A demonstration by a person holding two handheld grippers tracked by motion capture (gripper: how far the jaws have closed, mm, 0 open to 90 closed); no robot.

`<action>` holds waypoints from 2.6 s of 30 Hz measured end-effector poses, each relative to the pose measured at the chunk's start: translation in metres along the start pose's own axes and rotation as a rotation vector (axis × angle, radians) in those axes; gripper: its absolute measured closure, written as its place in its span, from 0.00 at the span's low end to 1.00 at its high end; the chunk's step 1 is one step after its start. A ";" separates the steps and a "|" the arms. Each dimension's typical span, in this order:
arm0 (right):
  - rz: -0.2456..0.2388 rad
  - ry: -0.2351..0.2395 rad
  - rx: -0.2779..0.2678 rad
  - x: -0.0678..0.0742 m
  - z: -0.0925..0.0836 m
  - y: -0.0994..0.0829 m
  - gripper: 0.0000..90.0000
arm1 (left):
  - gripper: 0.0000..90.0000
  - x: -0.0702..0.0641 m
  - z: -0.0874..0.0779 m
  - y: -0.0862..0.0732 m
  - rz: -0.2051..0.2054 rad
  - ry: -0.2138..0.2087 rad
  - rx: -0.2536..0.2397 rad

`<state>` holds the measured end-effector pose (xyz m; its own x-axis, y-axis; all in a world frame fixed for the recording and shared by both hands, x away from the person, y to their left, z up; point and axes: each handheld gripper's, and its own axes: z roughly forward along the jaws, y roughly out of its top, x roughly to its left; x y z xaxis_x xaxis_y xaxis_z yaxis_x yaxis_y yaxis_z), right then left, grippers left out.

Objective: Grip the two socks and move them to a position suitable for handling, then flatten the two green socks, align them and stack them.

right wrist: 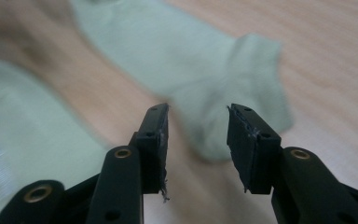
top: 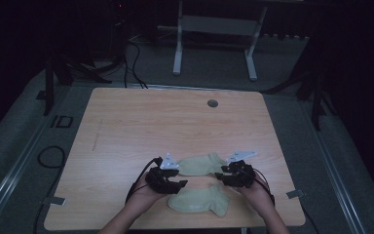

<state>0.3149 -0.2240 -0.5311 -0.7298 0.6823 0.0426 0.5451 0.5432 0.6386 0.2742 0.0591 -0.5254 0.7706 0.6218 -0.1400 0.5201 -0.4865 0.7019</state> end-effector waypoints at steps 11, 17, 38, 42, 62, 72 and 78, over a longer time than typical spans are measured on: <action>0.008 0.048 0.051 0.031 -0.019 -0.044 0.66 | 0.59 -0.009 -0.002 -0.037 -0.023 -0.020 0.069; 0.005 0.040 0.070 0.039 -0.023 -0.055 0.67 | 0.70 -0.012 0.001 -0.046 -0.022 -0.023 0.087; -0.021 -0.018 0.018 0.044 -0.040 -0.048 0.93 | 0.98 -0.012 -0.008 -0.038 -0.018 -0.004 0.026; -0.038 -0.034 -0.004 0.042 -0.047 -0.037 0.93 | 0.98 -0.010 -0.014 -0.026 -0.011 0.010 0.005; -0.063 -0.085 -0.062 0.009 -0.068 0.022 0.93 | 0.98 0.011 -0.031 0.026 -0.032 0.070 -0.074; -0.056 -0.100 -0.047 -0.011 -0.067 0.048 0.93 | 0.98 0.022 -0.029 0.047 -0.028 0.103 -0.076; -0.034 -0.095 -0.015 -0.024 -0.055 0.057 0.93 | 0.98 0.034 -0.014 0.049 -0.054 0.110 -0.048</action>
<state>0.3402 -0.2365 -0.4535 -0.7048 0.7075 -0.0519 0.5141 0.5598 0.6499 0.3208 0.0647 -0.4857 0.6954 0.7113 -0.1027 0.5395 -0.4223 0.7285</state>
